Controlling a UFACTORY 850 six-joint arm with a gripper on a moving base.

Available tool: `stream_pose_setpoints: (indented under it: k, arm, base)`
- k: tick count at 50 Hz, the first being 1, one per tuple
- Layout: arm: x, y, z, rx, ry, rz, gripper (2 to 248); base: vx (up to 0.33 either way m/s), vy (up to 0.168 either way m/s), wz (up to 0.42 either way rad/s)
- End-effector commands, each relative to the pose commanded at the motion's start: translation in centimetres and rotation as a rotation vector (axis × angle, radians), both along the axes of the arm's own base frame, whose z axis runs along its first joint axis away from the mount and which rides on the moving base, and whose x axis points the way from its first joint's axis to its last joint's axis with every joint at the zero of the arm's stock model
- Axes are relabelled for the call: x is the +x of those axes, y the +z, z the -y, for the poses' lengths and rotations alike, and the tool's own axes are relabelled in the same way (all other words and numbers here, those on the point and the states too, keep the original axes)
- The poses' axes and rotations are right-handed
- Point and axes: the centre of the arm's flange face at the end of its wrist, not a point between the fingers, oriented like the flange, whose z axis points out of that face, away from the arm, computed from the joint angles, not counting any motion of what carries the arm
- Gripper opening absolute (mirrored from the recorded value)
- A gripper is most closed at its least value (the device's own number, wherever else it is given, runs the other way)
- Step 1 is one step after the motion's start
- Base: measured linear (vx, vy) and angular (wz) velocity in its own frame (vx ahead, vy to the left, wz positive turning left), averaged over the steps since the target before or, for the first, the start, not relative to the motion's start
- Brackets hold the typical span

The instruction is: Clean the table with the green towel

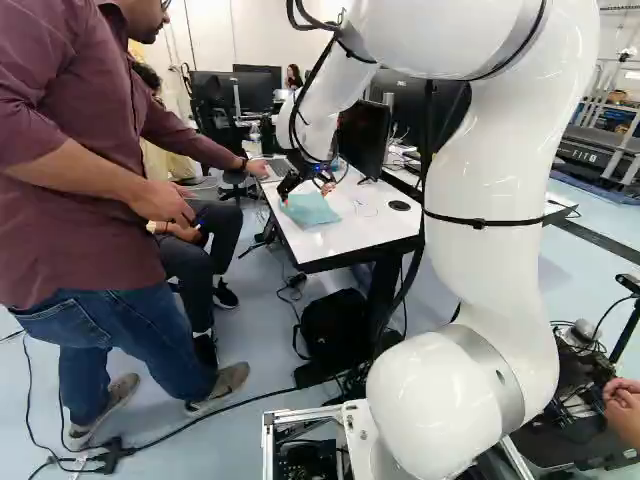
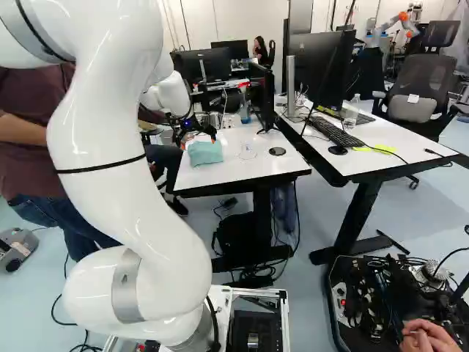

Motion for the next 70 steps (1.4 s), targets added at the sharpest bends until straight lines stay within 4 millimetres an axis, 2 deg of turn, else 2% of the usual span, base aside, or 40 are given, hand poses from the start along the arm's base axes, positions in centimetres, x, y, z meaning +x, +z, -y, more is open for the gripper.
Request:
stream_pose_setpoints:
  k: [70]
  arm:
    - [0.00,0.00,0.00,0.000,0.000,0.000,247]
  base:
    - [0.000,0.000,0.000]
